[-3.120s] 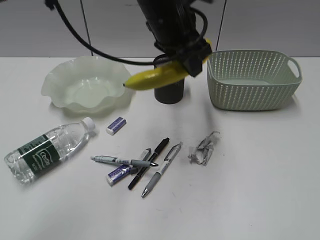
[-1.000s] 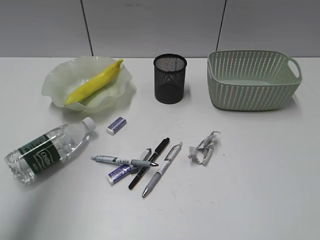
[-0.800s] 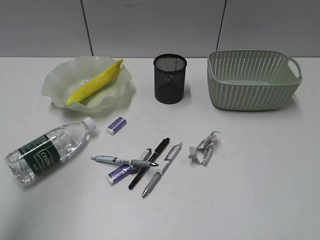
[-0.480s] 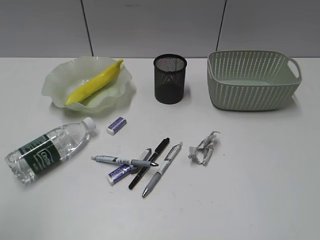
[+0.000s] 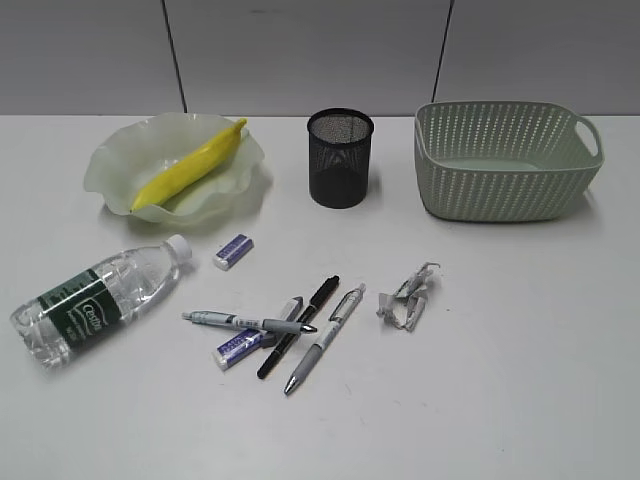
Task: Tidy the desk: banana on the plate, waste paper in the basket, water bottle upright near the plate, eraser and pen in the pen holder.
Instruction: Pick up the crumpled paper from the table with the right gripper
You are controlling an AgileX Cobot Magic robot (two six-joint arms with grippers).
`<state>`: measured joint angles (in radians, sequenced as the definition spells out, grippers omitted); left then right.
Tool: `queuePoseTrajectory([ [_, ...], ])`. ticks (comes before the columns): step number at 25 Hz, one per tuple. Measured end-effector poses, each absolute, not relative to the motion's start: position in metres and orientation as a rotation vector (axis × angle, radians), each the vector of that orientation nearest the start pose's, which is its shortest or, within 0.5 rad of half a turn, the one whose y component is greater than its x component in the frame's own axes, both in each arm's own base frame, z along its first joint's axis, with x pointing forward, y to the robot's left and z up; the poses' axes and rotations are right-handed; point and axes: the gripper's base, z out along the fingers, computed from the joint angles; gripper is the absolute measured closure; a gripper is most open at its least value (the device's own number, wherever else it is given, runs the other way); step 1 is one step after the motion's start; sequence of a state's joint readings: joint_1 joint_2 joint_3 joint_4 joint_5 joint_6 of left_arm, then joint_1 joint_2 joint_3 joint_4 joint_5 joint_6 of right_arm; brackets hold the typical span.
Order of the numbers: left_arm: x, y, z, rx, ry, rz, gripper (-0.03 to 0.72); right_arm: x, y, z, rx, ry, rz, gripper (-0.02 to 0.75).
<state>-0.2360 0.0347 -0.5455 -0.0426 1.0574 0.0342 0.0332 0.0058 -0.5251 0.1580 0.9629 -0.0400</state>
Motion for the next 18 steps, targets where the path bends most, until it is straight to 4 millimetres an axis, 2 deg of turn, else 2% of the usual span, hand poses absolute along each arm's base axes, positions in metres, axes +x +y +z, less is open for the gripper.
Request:
queuePoseTrajectory([
  [3,-0.007,-0.002,0.288,0.275,2.004,-0.177,0.272,0.014,0.019,0.309,-0.148,1.872,0.238,0.498],
  [6,-0.008,-0.001,0.288,0.275,2.002,-0.176,0.272,0.044,0.026,0.315,-0.228,1.942,0.274,0.498],
  [13,-0.007,-0.001,0.288,0.274,2.002,-0.171,0.272,0.14,0.043,0.316,-0.366,2.225,0.426,0.498],
  [18,-0.009,-0.001,0.288,0.273,1.989,-0.171,0.272,0.21,0.072,0.308,-0.529,2.422,0.527,0.494],
])
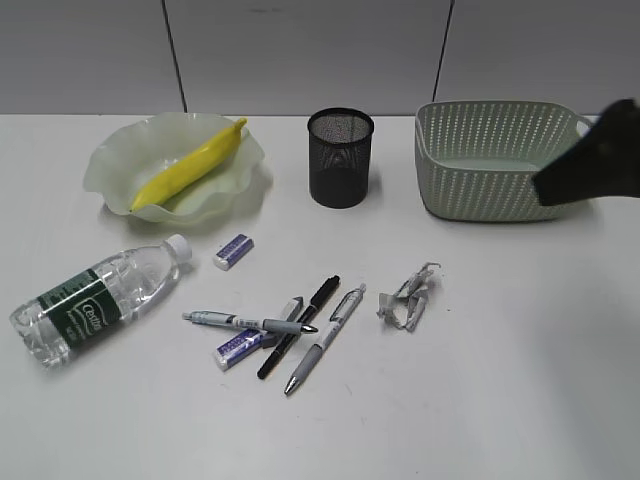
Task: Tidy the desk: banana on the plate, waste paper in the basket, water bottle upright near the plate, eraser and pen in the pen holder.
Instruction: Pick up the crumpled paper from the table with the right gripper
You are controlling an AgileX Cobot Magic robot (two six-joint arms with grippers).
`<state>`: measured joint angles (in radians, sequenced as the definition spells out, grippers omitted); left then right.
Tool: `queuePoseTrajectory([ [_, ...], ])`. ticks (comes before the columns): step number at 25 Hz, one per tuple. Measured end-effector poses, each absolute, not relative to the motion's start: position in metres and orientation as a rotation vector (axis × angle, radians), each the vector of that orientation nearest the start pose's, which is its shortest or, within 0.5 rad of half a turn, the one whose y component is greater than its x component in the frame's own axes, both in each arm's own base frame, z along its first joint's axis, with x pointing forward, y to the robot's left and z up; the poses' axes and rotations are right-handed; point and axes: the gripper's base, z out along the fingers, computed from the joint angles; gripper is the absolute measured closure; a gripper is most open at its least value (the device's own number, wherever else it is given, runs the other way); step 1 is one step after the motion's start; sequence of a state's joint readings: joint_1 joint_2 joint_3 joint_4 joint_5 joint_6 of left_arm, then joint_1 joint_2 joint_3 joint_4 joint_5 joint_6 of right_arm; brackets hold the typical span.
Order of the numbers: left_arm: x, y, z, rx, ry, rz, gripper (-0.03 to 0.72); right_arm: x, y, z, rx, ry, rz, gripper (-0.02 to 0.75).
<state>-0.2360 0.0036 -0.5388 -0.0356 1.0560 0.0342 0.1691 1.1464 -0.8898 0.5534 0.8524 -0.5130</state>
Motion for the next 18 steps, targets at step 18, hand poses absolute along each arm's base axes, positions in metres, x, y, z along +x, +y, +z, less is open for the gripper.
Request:
queuePoseTrajectory([
  [18,-0.011,0.0,0.288,0.272,1.981,-0.172,0.272,0.316,0.183,0.182,0.152,3.194,0.327,0.303],
])
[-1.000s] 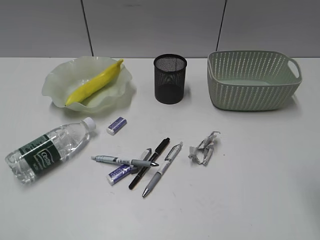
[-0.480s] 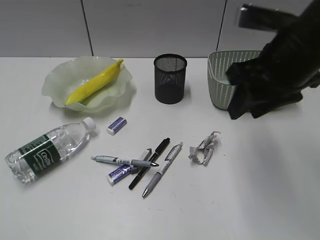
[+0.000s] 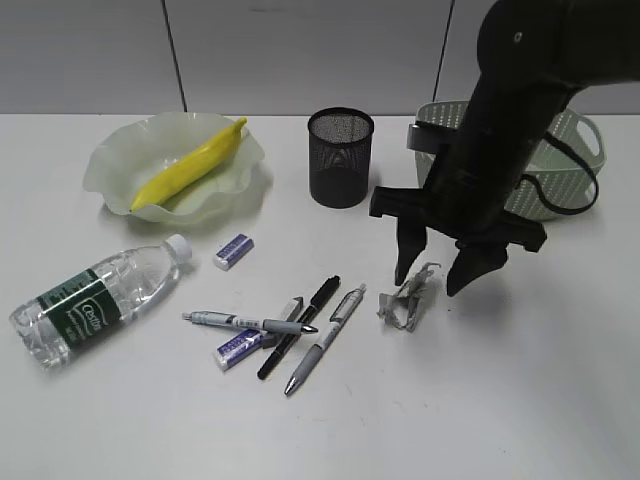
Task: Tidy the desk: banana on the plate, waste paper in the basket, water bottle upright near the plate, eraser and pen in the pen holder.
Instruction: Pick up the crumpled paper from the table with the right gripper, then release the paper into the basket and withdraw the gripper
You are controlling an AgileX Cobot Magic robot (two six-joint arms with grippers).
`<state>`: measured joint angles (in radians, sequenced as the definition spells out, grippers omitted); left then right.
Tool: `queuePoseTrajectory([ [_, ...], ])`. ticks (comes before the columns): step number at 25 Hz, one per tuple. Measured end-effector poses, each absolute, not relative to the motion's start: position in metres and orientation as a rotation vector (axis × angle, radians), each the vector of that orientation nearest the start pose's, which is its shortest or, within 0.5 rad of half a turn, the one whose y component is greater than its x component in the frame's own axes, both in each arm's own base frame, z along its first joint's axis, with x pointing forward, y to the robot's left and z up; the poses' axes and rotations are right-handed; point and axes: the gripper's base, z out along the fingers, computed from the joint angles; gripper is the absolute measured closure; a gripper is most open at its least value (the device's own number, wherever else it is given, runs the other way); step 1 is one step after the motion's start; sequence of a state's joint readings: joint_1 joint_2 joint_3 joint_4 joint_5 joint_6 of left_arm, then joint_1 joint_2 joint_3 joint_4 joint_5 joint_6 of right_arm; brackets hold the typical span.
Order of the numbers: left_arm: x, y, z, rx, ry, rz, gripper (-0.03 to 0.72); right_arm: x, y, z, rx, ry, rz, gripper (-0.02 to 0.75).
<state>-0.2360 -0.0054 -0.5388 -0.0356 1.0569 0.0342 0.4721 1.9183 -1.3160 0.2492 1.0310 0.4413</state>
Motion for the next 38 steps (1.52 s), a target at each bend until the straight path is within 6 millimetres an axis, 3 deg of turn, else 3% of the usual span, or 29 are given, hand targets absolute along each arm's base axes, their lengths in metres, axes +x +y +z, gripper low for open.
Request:
queuePoseTrajectory([
  [7,-0.011,0.0,0.288,0.272,1.981,-0.172,0.272,0.337,0.19,0.141,0.303,3.114,0.342,0.206],
  [12,-0.011,0.0,0.288,0.271,1.982,-0.172,0.272,0.346,0.186,0.115,0.379,3.11,0.323,0.209],
  [15,-0.011,0.0,0.288,0.271,1.982,-0.172,0.272,0.351,0.186,0.11,0.392,3.111,0.321,0.344],
  [18,-0.011,0.0,0.288,0.271,1.982,-0.172,0.272,0.355,0.188,0.112,0.386,3.119,0.322,0.621],
  [20,-0.011,0.0,0.288,0.271,1.982,-0.172,0.272,0.356,0.189,0.116,0.368,3.134,0.306,0.701],
  [25,-0.011,0.0,0.288,0.271,1.982,-0.172,0.272,0.364,0.193,0.137,0.21,3.16,0.284,0.724],
  [27,-0.011,0.0,0.288,0.271,1.982,-0.172,0.272,0.368,0.195,0.158,0.13,3.115,0.317,0.724],
  [31,-0.011,0.0,0.288,0.271,1.982,-0.172,0.272,0.372,0.194,0.22,0.031,2.931,0.388,0.724],
  [35,-0.011,0.0,0.288,0.271,1.982,-0.172,0.272,0.377,0.178,0.271,-0.019,2.729,0.297,0.724],
  [38,-0.011,0.0,0.288,0.271,1.982,-0.172,0.272,0.389,0.152,0.278,0.056,2.677,0.207,0.724],
])
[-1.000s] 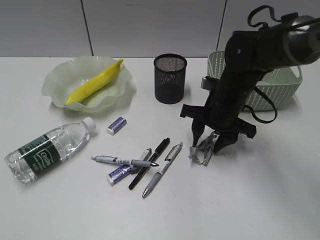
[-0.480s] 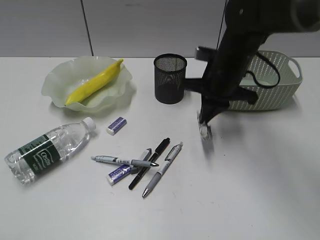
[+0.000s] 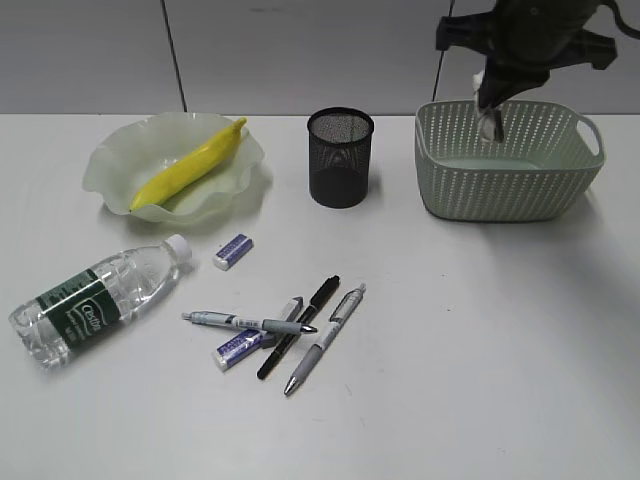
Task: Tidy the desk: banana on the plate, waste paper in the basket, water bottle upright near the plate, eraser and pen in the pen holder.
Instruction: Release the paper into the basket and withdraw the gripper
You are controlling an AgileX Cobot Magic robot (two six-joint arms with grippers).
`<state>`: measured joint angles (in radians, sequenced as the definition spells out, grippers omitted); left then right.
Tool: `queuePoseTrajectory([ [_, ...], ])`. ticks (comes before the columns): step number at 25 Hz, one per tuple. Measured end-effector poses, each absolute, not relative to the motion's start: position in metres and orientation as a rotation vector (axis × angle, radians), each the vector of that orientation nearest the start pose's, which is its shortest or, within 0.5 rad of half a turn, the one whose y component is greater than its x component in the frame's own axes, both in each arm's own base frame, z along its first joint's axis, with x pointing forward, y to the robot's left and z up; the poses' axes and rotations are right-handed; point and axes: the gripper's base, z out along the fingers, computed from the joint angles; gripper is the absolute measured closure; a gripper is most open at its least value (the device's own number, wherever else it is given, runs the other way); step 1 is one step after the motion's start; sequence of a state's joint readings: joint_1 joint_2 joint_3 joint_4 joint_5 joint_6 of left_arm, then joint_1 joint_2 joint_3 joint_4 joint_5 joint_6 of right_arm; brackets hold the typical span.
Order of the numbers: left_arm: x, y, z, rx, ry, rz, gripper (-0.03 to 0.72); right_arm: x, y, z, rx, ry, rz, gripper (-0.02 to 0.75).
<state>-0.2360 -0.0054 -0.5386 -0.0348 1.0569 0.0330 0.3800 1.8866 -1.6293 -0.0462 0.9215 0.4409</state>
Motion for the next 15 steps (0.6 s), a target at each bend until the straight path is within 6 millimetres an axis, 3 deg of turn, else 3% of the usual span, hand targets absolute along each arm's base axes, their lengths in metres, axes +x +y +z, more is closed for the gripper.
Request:
queuePoseTrajectory([
  [5,-0.011,0.0,0.288,0.271,1.982,-0.172,0.272,0.415,0.112,0.276,0.169,2.554,0.177,0.724],
  [9,-0.011,0.0,0.288,0.271,1.982,-0.172,0.272,0.428,0.102,0.263,0.202,2.528,0.178,0.701],
  [12,-0.011,0.0,0.288,0.271,1.982,-0.172,0.272,0.435,0.101,0.243,0.218,2.573,0.171,0.565],
  [15,-0.011,0.0,0.288,0.271,1.982,-0.172,0.272,0.436,0.103,0.233,0.164,2.61,0.187,0.302],
])
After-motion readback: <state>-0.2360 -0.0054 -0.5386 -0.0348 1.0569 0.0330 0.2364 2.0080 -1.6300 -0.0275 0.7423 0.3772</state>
